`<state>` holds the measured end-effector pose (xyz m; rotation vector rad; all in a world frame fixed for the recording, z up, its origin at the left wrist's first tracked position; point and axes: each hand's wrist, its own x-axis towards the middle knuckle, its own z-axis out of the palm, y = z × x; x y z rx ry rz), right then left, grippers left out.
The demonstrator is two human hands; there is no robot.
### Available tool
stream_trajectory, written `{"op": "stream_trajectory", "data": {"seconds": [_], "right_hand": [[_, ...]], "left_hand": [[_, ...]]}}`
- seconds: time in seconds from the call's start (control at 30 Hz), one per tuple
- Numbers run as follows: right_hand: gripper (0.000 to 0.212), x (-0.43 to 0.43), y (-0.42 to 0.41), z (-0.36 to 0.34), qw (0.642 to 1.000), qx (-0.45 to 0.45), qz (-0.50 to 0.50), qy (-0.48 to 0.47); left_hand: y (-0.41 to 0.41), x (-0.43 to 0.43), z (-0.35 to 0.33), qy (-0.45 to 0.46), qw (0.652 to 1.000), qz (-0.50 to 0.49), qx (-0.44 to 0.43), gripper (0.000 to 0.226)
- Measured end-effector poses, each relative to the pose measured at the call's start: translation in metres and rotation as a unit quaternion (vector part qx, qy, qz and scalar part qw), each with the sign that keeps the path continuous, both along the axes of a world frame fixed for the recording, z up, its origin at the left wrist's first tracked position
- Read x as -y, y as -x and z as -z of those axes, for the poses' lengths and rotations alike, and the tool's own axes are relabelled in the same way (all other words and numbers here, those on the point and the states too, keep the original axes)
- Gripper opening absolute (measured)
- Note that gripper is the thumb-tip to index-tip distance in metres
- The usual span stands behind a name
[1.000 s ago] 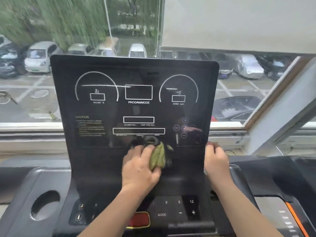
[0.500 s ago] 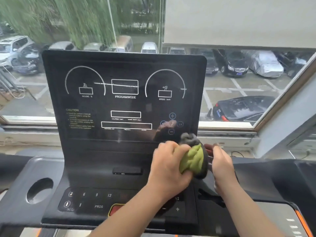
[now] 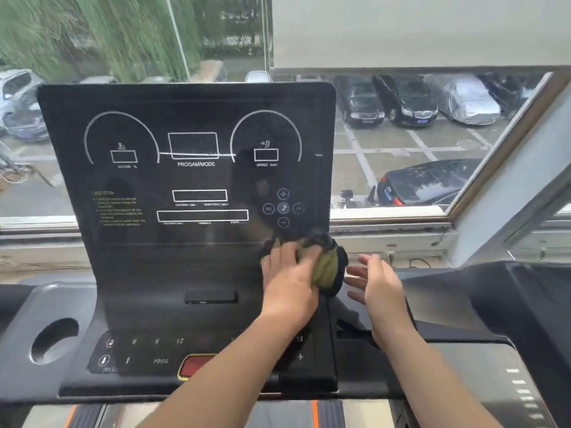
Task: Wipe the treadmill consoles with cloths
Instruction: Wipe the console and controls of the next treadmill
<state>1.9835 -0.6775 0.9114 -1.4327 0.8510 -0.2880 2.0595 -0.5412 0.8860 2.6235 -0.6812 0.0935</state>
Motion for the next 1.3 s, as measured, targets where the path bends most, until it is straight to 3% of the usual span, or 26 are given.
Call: {"op": "stream_trajectory", "data": {"seconds": [0.1, 0.2, 0.33, 0.43, 0.5, 0.6, 0.7, 0.8, 0.9, 1.0, 1.3], "right_hand": [[0.023, -0.002, 0.007, 0.002, 0.999, 0.013, 0.037, 0.032], [0.024, -0.012, 0.013, 0.001, 0.997, 0.011, 0.043, 0.058], [0.022, -0.027, 0.014, 0.003, 0.997, 0.002, 0.04, 0.063], [0.019, -0.032, 0.016, 0.002, 0.996, -0.008, 0.03, 0.082], [0.022, -0.034, 0.016, 0.003, 0.996, -0.022, 0.02, 0.083], [0.021, -0.035, 0.018, 0.007, 0.995, -0.065, -0.024, 0.072], [0.025, -0.039, 0.029, 0.01, 0.988, -0.101, -0.053, 0.107], [0.025, -0.046, 0.038, 0.017, 0.989, -0.102, -0.048, 0.099], [0.021, -0.051, 0.046, 0.027, 0.988, -0.102, -0.057, 0.097], [0.022, -0.051, 0.055, 0.03, 0.985, -0.099, -0.064, 0.123], [0.024, -0.068, 0.046, 0.019, 0.979, -0.061, -0.073, 0.182]], "left_hand": [[0.028, 0.008, 0.016, -0.111, 0.991, 0.044, -0.062, 0.073], [0.045, 0.003, 0.024, -0.142, 0.98, 0.067, -0.118, 0.065], [0.057, -0.019, 0.015, -0.115, 0.965, 0.101, -0.214, 0.062], [0.086, -0.038, 0.013, -0.074, 0.956, 0.111, -0.261, 0.042], [0.105, -0.053, 0.008, -0.028, 0.938, 0.124, -0.323, 0.026], [0.109, -0.069, -0.01, 0.038, 0.905, 0.128, -0.403, 0.02], [0.083, -0.074, -0.021, 0.099, 0.951, 0.072, -0.284, 0.025], [0.053, -0.074, -0.009, 0.048, 0.99, 0.014, -0.132, 0.044], [0.048, -0.072, 0.022, -0.078, 0.984, 0.009, -0.161, 0.064], [0.064, -0.069, 0.038, -0.076, 0.979, 0.006, -0.189, 0.067], [0.108, -0.098, 0.017, -0.009, 0.957, 0.1, -0.272, 0.022]]}}
